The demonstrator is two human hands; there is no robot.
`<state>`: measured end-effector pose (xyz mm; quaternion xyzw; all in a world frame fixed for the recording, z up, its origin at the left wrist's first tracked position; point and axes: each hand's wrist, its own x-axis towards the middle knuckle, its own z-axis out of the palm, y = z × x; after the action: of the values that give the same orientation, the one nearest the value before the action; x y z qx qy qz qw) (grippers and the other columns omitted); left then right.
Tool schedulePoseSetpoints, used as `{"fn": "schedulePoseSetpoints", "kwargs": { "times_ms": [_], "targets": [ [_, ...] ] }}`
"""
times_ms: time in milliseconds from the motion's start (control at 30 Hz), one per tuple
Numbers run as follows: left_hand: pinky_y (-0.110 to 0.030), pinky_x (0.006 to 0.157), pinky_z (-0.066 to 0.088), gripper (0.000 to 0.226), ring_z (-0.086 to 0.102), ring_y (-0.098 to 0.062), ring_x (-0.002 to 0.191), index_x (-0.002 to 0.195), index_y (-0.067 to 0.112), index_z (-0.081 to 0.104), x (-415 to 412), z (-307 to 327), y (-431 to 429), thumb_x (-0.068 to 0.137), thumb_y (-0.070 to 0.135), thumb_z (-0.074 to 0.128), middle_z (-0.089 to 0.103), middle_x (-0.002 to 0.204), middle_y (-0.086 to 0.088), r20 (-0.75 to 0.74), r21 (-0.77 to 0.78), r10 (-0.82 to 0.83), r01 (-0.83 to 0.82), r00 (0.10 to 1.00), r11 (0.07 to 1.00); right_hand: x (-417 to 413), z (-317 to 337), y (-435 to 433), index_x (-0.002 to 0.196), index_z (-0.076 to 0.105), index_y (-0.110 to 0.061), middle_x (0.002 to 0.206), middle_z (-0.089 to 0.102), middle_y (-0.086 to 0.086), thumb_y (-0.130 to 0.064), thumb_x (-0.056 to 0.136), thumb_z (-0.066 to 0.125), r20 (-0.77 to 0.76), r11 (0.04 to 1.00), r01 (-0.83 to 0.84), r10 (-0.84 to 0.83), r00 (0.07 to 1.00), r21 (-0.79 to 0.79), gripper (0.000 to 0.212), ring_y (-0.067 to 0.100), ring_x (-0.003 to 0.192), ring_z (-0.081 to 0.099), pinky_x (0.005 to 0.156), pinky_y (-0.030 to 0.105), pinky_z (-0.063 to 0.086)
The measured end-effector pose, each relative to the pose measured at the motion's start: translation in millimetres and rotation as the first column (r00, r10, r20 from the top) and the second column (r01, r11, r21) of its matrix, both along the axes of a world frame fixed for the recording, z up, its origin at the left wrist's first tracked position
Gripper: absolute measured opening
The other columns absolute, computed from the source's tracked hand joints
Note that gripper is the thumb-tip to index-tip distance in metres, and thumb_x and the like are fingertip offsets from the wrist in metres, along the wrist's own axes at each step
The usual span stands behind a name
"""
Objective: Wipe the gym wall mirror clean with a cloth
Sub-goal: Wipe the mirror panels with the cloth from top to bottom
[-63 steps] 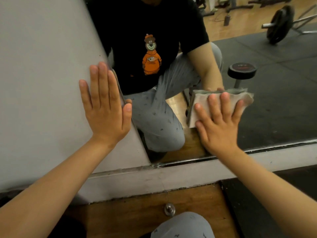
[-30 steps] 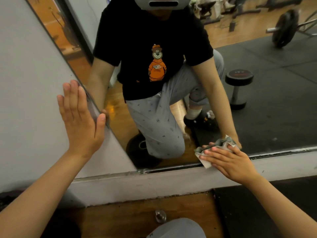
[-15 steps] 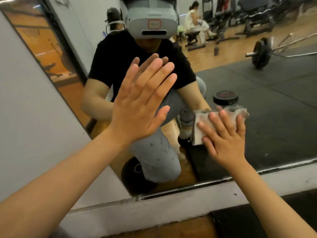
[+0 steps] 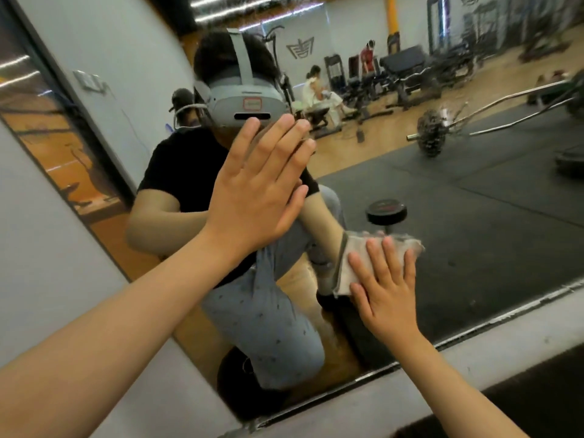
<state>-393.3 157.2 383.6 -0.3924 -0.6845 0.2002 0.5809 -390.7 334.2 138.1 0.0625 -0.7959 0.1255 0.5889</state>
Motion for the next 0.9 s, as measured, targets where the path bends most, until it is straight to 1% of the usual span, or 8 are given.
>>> {"fn": "schedulePoseSetpoints", "kwargs": {
  "times_ms": [67,133,267,400,467,600,767,900],
  "targets": [
    [-0.051,0.118,0.021,0.051,0.036,-0.032,0.143,0.142,0.003,0.048,0.0,-1.6,-0.5,0.099,0.03,0.042,0.044,0.151,-0.017,-0.006,-0.002,0.018,-0.018,1.0,1.0,5.8,-25.8,4.1,0.158,0.009,-0.035,0.167,-0.001,-0.003,-0.041,0.107,0.022,0.06,1.0,-0.009,0.007,0.998,0.03,0.054,0.022,0.154,0.001,0.122,0.051,0.0],
    [-0.05,0.119,0.02,0.052,0.036,-0.032,0.143,0.143,0.003,0.046,-0.3,-1.8,-0.2,0.099,0.031,0.041,0.043,0.151,-0.017,-0.005,-0.002,0.02,-0.02,1.0,1.0,7.6,-24.1,5.3,0.158,0.008,-0.036,0.167,-0.002,-0.003,-0.042,0.107,0.021,0.092,0.999,-0.027,0.025,0.995,0.026,0.053,0.023,0.154,-0.001,0.121,0.053,0.0],
    [-0.053,0.117,0.024,0.054,0.037,-0.032,0.142,0.147,0.005,0.035,0.7,2.0,0.0,0.1,0.032,0.037,0.046,0.15,-0.017,0.056,0.012,-0.05,0.05,0.997,0.999,3.4,34.7,1.4,0.158,0.008,-0.037,0.167,-0.002,-0.004,-0.042,0.107,0.02,0.071,0.999,-0.034,0.034,0.997,0.007,0.053,0.022,0.154,0.0,0.12,0.056,0.002],
    [-0.054,0.117,0.025,0.052,0.036,-0.029,0.141,0.145,0.006,0.036,4.0,11.5,5.2,0.101,0.033,0.035,0.047,0.149,-0.015,0.036,-0.018,-0.113,0.114,0.993,0.993,-4.6,106.5,9.9,0.157,0.015,-0.033,0.167,0.002,-0.003,-0.042,0.105,0.026,0.024,0.991,-0.031,0.028,0.999,0.128,0.055,0.022,0.154,0.005,0.121,0.056,0.005],
    [-0.051,0.119,0.021,0.052,0.033,-0.029,0.142,0.144,0.005,0.038,4.8,40.7,11.8,0.1,0.032,0.038,0.046,0.149,-0.016,-0.025,0.007,-0.102,0.103,0.994,0.995,-7.1,148.4,16.4,0.157,0.019,-0.031,0.166,0.007,-0.001,-0.042,0.105,0.028,-0.013,0.986,-0.014,0.016,1.0,0.164,0.054,0.022,0.154,0.008,0.121,0.056,0.007],
    [-0.047,0.12,0.014,0.054,0.031,-0.031,0.142,0.141,0.003,0.042,4.4,129.6,24.8,0.095,0.03,0.043,0.045,0.149,-0.017,-0.096,0.167,-0.037,0.053,0.995,0.985,-12.4,252.0,20.3,0.155,0.027,-0.029,0.164,0.022,0.003,-0.041,0.106,0.023,-0.089,0.98,-0.015,0.034,0.995,0.198,0.051,0.024,0.152,0.017,0.119,0.058,0.016],
    [-0.042,0.121,0.011,0.049,0.036,-0.03,0.14,0.137,0.003,0.046,6.6,222.7,23.8,0.094,0.024,0.042,0.047,0.145,-0.015,-0.1,0.402,0.021,0.021,0.995,0.915,-21.5,393.7,20.0,0.157,0.018,-0.03,0.166,0.013,0.003,-0.044,0.105,0.02,-0.112,0.961,-0.006,0.038,0.993,0.277,0.054,0.023,0.154,0.007,0.12,0.059,0.011],
    [-0.042,0.121,0.015,0.048,0.037,-0.03,0.139,0.137,0.003,0.046,-2.6,236.8,15.9,0.093,0.022,0.043,0.046,0.145,-0.015,-0.065,0.417,0.034,-0.004,0.997,0.909,-23.4,431.3,25.6,0.159,0.01,-0.03,0.167,0.002,0.002,-0.045,0.105,0.015,-0.091,0.95,0.007,0.023,0.996,0.313,0.056,0.021,0.154,-0.004,0.121,0.057,0.005]
  ]
}}
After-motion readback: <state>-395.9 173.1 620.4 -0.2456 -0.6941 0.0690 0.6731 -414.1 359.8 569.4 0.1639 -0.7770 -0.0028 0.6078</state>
